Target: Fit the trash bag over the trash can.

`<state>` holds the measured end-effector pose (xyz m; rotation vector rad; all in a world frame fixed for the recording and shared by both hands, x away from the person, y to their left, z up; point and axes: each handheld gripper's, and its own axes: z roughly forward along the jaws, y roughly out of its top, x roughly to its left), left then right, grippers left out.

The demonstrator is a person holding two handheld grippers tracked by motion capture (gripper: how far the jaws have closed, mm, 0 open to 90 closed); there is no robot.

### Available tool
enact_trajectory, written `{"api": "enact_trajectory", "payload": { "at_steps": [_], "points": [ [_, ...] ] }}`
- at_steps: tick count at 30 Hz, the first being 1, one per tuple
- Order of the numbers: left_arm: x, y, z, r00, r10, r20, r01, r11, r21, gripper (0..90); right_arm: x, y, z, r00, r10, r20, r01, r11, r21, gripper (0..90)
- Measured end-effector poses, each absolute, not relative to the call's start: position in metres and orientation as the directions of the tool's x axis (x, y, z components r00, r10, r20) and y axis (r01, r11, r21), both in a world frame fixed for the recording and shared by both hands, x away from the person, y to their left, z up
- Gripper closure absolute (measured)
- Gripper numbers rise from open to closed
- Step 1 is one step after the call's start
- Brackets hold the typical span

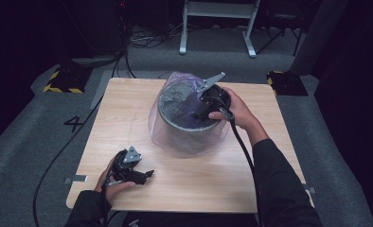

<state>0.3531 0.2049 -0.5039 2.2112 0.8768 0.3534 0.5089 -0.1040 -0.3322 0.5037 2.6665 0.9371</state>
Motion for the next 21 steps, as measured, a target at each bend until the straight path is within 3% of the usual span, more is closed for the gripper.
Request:
{"api": "enact_trajectory", "payload": {
  "at_steps": [11,21],
  "points": [
    [0.3531,0.2049,-0.5039,0.734,0.679,-0.009,0.483,-0.512,0.711,14.3,0.5133,-0.0948,-0.3345,-0.908,0.394,-0.143,0.266,0.805,0.530,20.5],
    [0.3531,0.2049,-0.5038,0.736,0.677,-0.009,0.481,-0.514,0.710,14.3,0.5091,-0.0979,-0.3332,-0.885,0.436,-0.163,0.267,0.762,0.591,20.5]
  ]
}}
